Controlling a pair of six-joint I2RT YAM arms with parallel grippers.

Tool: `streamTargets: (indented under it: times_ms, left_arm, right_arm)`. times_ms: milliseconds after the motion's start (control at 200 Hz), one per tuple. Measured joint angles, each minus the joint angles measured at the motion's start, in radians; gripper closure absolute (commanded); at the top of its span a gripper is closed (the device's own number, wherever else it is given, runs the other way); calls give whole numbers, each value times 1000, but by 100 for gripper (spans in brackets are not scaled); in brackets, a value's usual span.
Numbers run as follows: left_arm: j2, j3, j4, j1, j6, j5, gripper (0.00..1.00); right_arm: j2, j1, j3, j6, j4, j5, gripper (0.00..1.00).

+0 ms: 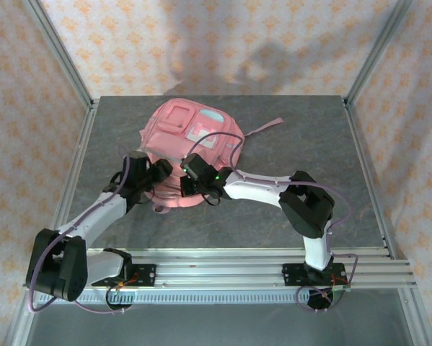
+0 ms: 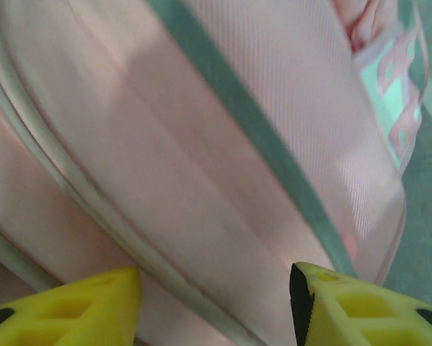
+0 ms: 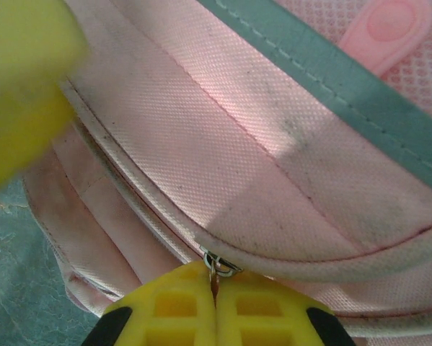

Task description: Pack the student bag

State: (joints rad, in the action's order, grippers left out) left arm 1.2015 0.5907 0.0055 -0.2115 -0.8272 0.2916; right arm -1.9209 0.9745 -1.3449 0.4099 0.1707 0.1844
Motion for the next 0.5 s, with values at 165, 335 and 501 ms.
streamTargets:
  times_ms: [165,335,501]
  left_arm:
    - [60,-3,77,-84,-68,-12,46]
    - [149,17,100,-102,-105,-44,100]
    - [180,54,97,-103,-110,-61,100]
  right_arm:
    - [-1,0,-1,0,0,3,100]
    - [-3,-3,-1,0,5,2,100]
    - [-8,-17,-1,-1,8,-13,100]
